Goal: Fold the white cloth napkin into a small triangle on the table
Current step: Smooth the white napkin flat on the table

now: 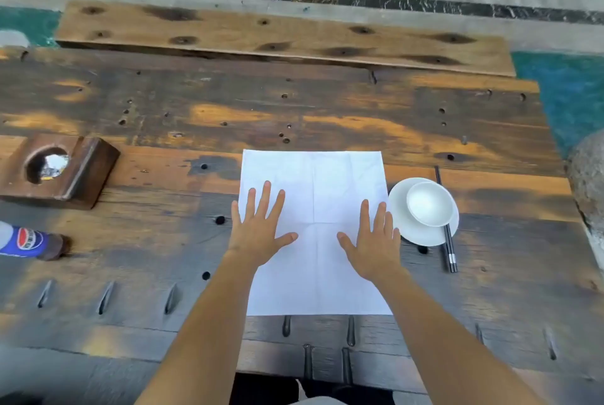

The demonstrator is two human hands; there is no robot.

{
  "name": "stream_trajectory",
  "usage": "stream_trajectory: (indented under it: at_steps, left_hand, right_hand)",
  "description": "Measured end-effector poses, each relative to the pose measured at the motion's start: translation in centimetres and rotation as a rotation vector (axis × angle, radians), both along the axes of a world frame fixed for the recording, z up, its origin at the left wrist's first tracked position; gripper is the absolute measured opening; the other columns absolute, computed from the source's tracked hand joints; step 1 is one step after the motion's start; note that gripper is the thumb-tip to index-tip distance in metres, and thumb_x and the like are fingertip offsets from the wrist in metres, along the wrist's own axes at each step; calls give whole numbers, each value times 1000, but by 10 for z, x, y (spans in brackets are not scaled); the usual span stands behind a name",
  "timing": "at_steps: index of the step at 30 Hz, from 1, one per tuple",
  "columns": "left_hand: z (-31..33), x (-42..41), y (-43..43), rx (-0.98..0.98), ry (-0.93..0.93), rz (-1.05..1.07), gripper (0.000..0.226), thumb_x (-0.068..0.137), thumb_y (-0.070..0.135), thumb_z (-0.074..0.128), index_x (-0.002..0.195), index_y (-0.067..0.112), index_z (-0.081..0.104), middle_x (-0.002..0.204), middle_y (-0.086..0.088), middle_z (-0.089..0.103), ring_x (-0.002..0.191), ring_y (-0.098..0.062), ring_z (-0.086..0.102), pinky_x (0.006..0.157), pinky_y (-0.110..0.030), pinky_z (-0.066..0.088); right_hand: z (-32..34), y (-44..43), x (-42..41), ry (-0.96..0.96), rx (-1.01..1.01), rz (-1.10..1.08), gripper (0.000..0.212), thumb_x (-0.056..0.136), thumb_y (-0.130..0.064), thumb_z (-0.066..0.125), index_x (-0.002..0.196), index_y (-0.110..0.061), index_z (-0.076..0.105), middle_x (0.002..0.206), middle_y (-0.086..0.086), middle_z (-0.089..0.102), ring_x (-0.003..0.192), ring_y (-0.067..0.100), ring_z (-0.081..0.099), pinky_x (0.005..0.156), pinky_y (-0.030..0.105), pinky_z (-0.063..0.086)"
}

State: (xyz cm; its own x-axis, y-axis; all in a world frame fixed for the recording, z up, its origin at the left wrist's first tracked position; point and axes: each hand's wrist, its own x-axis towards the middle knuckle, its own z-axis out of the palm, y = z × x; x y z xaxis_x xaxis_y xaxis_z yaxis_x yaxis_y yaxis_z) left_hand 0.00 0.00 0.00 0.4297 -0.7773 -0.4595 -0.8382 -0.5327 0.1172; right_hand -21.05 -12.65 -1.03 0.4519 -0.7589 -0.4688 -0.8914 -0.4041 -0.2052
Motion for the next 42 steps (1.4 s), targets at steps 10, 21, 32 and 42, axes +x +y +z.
stream_trajectory:
  at_steps: [10,21,32,42]
  left_hand:
    - [-62,34,-62,56,-42,-290,99,93,77,40,161,34,-16,167,-2,-33,156,-34,-22,123,-62,-5]
    - [-119,82,-69,57,55,-386,118,63,101,24,156,46,-23,163,3,-40,153,-30,-31,120,-69,-9]
    - [-126,124,-52,53,-76,58,118,68,104,16,154,38,-31,164,-16,-34,152,-43,-28,118,-69,-15]
    - [-157,122,-70,-363,-103,-297,65,104,54,24,163,27,22,172,-10,15,157,-36,20,123,-63,13]
  right_hand:
    - [-55,15,9,31,82,-269,86,101,-63,34,161,-21,-10,167,20,-9,154,37,-2,122,51,18]
    - [-95,7,46,-4,-29,-355,86,96,-65,45,161,-17,17,164,29,8,151,45,11,118,60,25]
    - [-117,-92,131,-42,-60,104,87,97,-70,29,160,-27,-11,168,8,-20,155,28,-16,124,50,-5]
    - [-139,-35,188,-274,-175,260,68,104,-58,15,162,-22,19,170,11,6,157,27,2,123,60,5]
